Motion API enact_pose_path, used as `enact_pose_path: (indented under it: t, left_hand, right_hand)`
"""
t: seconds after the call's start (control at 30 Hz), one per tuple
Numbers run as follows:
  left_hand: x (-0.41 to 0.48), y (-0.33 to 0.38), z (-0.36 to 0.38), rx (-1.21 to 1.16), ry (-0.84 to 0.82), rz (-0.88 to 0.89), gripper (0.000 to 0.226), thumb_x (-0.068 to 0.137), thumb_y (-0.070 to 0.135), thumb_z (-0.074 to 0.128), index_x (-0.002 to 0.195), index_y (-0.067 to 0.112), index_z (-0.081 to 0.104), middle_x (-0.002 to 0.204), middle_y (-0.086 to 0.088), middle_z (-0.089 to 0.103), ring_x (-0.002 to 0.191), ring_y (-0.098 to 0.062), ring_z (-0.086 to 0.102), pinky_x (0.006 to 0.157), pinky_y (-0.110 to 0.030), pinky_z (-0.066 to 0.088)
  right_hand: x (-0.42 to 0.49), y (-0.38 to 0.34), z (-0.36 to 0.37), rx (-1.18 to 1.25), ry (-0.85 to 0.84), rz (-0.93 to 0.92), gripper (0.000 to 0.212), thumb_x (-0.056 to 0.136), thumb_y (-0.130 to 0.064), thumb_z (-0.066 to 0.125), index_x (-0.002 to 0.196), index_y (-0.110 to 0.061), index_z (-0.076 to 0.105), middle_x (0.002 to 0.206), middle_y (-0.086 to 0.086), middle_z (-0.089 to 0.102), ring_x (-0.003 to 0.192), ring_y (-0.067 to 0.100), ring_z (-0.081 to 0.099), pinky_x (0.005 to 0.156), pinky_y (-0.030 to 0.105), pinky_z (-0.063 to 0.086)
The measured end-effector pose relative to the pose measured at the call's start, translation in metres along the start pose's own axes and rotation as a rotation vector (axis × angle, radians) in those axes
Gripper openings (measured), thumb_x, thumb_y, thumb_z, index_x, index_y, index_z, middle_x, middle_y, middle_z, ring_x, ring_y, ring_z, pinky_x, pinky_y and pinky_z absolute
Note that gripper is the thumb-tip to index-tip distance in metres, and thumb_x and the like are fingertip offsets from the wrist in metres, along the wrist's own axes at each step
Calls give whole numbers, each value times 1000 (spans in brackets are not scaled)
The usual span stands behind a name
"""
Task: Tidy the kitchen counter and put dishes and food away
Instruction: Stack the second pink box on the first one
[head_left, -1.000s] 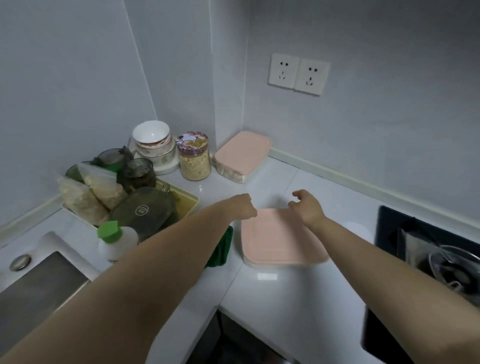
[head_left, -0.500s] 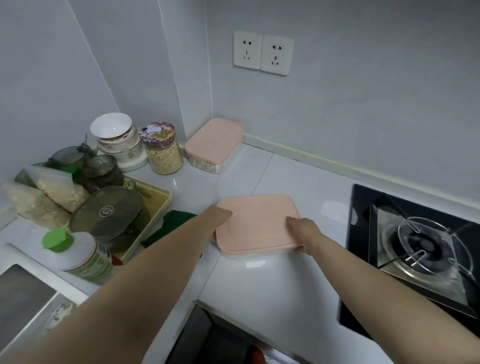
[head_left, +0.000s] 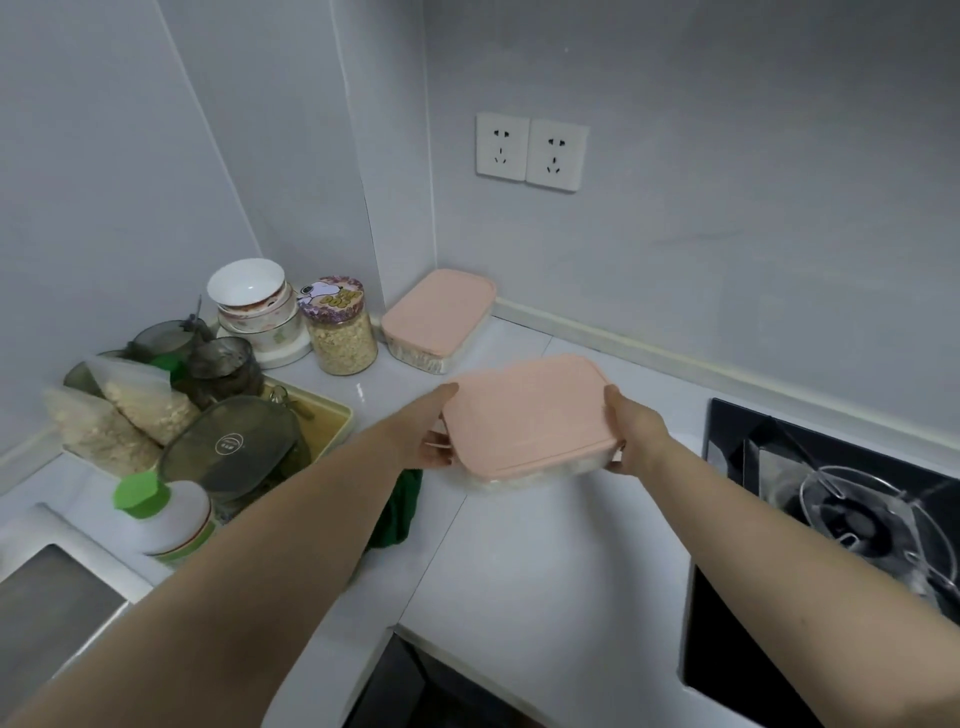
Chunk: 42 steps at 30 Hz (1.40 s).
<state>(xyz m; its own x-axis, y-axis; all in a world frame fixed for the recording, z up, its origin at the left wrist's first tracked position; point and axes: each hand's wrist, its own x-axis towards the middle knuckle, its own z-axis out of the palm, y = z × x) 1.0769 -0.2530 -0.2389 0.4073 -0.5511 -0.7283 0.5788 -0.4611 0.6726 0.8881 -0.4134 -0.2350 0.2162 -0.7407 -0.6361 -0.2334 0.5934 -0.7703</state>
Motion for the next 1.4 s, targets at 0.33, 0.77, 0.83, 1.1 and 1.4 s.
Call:
enact_pose_path:
  t: [0.33, 0.77, 0.83, 1.1, 1.4]
  left_hand:
    - [-34, 55, -1, -48, 12, 163, 36, 92, 41, 55, 102, 7, 48, 111, -18, 54, 88, -29, 58, 66, -37, 51]
    - [65, 64, -11, -378, 90, 280, 84, 55, 40, 75, 131, 21, 46, 123, -10, 60, 105, -36, 61, 78, -64, 51]
    - [96, 67, -20, -364, 97, 278, 90, 47, 40, 77, 130, 22, 47, 124, -8, 59, 106, -38, 60, 78, -69, 47]
    - [120, 108, -48, -383, 139, 238, 88, 51, 48, 75, 132, 26, 47, 136, -4, 48, 120, -37, 50, 81, -62, 50]
    - [125, 131, -53, -392, 374, 220, 48, 89, 35, 61, 127, 7, 50, 119, -10, 55, 103, -30, 57, 66, -39, 55]
  right_hand:
    - [-22, -61, 29, 36, -24, -98, 19, 92, -33, 52, 108, -21, 51, 88, -2, 56, 73, 18, 51, 77, 40, 43]
    - [-7, -56, 108, 164, -307, -9, 18, 91, -21, 57, 106, -12, 53, 87, 10, 53, 90, 25, 55, 89, 44, 50]
    - [0, -62, 120, 138, -325, -15, 22, 90, -18, 58, 111, -12, 51, 88, 12, 53, 89, 27, 54, 86, 46, 50]
    - [47, -95, 178, 73, -372, 21, 24, 88, -13, 58, 110, -10, 49, 95, 14, 50, 93, 31, 52, 94, 53, 47]
    - [86, -95, 222, -62, -319, -25, 11, 87, -13, 60, 94, -8, 52, 74, 9, 45, 62, 25, 48, 62, 42, 50]
